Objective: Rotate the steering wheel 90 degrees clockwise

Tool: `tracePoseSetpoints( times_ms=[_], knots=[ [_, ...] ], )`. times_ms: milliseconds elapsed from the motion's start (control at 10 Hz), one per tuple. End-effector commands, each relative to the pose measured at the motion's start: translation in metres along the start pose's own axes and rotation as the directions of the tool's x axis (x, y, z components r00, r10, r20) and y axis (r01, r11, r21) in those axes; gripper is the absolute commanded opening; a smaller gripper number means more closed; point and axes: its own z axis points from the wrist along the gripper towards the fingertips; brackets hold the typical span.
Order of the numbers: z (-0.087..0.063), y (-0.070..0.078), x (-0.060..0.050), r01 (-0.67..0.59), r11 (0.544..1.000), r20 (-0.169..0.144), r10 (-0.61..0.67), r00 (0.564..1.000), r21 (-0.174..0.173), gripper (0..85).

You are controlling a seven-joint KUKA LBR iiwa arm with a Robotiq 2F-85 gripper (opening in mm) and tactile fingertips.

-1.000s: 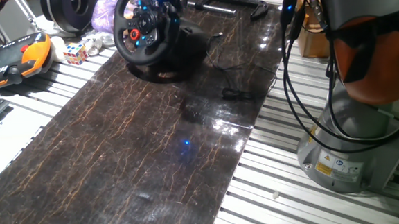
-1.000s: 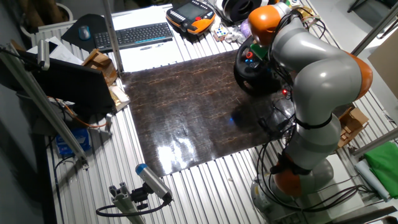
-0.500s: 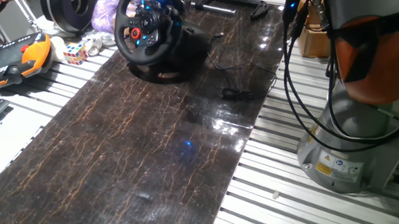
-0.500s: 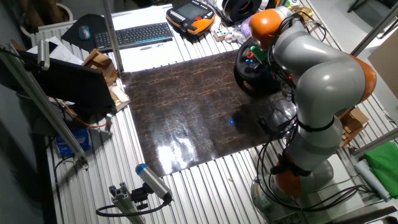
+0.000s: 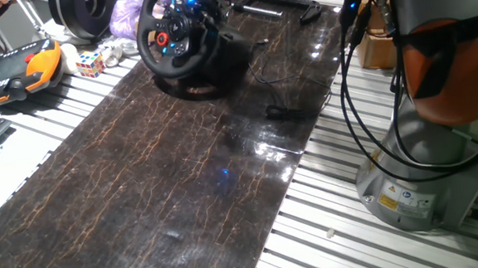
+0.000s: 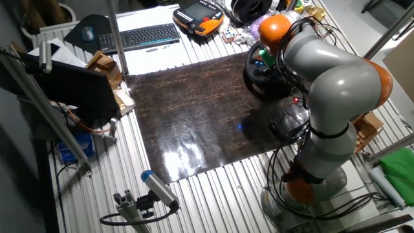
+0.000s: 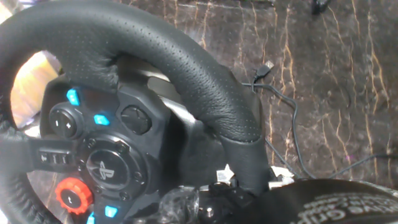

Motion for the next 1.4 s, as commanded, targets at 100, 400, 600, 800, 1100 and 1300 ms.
tracePoseSetpoints(
  times_ms=[100,400,600,800,1100,1300],
  knots=[
    [0.003,0.0,0.005,-0.039,0.999,0.007,0.039,0.999,-0.005,0.7],
    [0.007,0.001,0.011,-0.094,0.996,0.008,0.094,0.996,-0.011,0.7],
    [0.009,0.004,0.014,-0.142,0.99,0.01,0.143,0.99,-0.018,0.7],
    [0.011,0.005,0.016,-0.17,0.985,0.011,0.17,0.985,-0.023,0.7],
    [0.012,0.007,0.018,-0.207,0.978,0.016,0.207,0.978,-0.026,0.7],
    [0.011,0.008,0.019,-0.226,0.974,0.022,0.226,0.974,-0.026,0.7]
  ],
)
